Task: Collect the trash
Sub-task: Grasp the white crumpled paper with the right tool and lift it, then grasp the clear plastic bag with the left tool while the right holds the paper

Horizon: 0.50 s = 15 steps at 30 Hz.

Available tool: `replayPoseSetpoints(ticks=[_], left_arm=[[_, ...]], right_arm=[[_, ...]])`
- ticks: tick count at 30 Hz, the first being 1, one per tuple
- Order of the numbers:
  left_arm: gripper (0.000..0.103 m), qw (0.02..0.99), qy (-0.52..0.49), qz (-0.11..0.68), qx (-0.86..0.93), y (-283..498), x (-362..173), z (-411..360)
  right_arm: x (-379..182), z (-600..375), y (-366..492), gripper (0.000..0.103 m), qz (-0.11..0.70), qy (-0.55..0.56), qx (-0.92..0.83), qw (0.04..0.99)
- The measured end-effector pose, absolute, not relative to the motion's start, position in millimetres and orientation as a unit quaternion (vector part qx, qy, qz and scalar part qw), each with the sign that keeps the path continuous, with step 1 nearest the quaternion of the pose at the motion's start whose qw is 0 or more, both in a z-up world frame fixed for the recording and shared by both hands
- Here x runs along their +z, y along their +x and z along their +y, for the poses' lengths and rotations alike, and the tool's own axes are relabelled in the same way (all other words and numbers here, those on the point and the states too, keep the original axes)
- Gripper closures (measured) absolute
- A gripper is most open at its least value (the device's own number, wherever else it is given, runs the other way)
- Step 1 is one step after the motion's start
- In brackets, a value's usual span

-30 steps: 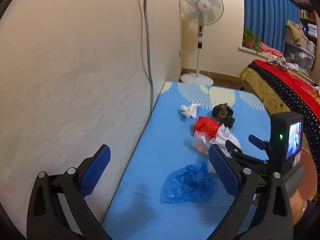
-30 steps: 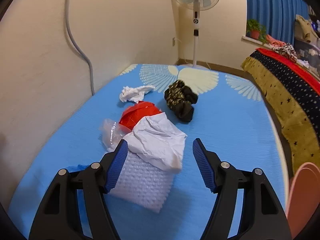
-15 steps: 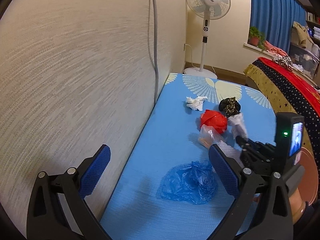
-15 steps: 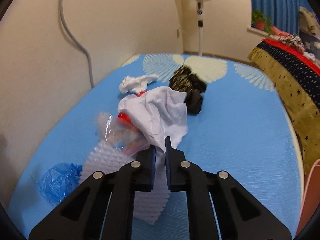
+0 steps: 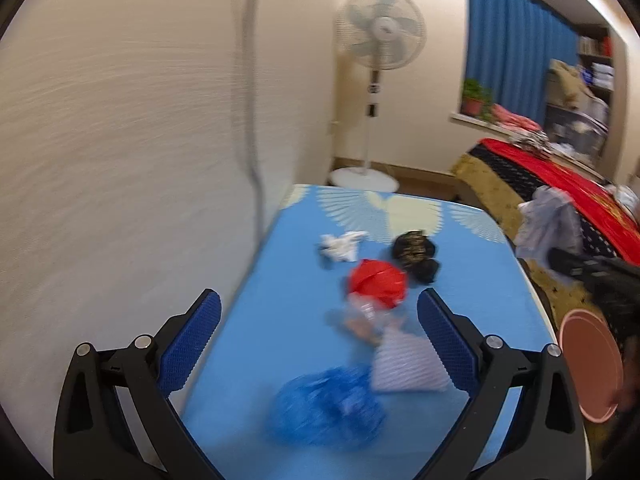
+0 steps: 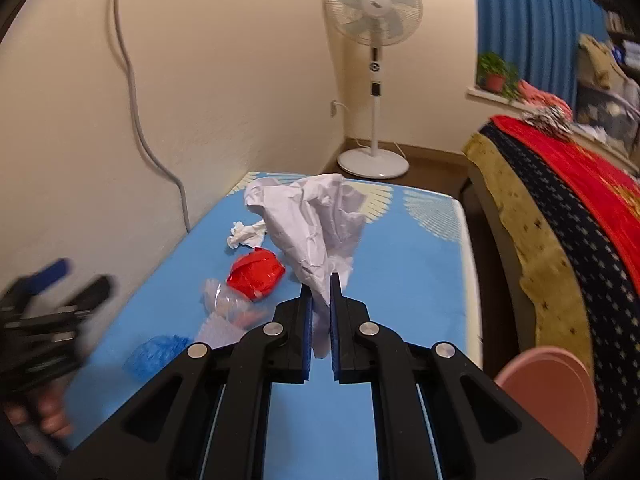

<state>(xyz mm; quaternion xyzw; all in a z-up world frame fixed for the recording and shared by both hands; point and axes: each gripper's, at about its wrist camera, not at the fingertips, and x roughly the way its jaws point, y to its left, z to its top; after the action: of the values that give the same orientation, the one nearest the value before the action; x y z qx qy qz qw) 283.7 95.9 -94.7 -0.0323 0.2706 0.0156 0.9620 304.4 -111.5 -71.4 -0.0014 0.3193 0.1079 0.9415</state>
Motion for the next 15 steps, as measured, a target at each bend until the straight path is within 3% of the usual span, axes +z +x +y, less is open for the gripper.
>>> replayPoseSetpoints(ticks=[4,9,15], left_arm=[[0.009,0.960,-0.038,0.278,-0.010,314,-119,83],[0.039,0.950,-0.040,0.309,-0.029,350,-159,72],[0.041,0.944,-0.038,0.326,-0.033,368,-183,69]], right_arm=[[-68,-134,282,0.095,0.328,0.027,0.100,0.939],[-73,-134,282,0.095,0.330,0.022,0.109,0.937],[-74,-136,289,0.095,0.329,0.018,0.127,0.936]])
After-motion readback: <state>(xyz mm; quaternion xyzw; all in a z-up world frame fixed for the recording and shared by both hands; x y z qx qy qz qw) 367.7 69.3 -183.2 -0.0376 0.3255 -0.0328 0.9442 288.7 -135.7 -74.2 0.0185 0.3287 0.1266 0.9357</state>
